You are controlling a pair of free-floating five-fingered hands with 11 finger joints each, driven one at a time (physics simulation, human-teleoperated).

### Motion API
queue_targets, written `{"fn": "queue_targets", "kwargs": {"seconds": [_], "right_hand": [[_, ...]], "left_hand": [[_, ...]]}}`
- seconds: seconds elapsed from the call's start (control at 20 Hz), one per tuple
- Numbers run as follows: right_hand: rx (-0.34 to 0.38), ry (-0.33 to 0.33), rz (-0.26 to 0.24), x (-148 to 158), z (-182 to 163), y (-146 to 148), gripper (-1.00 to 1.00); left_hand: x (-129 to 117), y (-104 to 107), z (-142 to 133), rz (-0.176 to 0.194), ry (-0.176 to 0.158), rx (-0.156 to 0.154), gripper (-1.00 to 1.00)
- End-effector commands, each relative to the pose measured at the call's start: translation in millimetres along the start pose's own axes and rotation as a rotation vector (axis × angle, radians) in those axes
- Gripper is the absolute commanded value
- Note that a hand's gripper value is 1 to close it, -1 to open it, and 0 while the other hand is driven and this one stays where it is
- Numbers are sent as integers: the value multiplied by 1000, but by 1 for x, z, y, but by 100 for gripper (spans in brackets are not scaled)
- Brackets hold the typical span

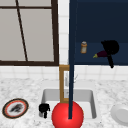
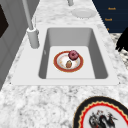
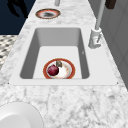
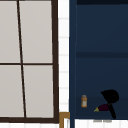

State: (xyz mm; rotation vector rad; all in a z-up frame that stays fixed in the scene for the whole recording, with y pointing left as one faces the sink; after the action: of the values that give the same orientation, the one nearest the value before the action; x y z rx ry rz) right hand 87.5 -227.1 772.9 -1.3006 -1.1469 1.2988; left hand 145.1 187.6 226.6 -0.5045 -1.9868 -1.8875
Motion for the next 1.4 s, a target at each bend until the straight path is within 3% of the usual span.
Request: {"fn": "queue_targets", "kwargs": {"seconds": [0.0, 0.25, 0.4, 0.55, 0.65, 0.7, 0.8, 1.35], "right_hand": [[124, -15, -14, 0, -7, 2, -100], [124, -15, -19, 0, -19, 2, -100], [57, -21, -3, -7, -44, 2, -100], [33, -23, 7, -11, -65, 4, -100], [81, -15, 35, -16, -72, 16, -100], [123, -15, 17, -10, -72, 14, -100], [124, -15, -4, -11, -75, 12, -100], [124, -15, 0, -12, -101, 18, -100]], "left_hand": [[0, 0, 0, 0, 0, 0, 0], [0, 0, 0, 0, 0, 0, 0], [0, 0, 0, 0, 0, 0, 0], [0, 0, 0, 0, 0, 0, 0], [0, 0, 0, 0, 0, 0, 0], [0, 0, 0, 0, 0, 0, 0], [0, 0, 0, 0, 0, 0, 0], [0, 0, 0, 0, 0, 0, 0]]}}
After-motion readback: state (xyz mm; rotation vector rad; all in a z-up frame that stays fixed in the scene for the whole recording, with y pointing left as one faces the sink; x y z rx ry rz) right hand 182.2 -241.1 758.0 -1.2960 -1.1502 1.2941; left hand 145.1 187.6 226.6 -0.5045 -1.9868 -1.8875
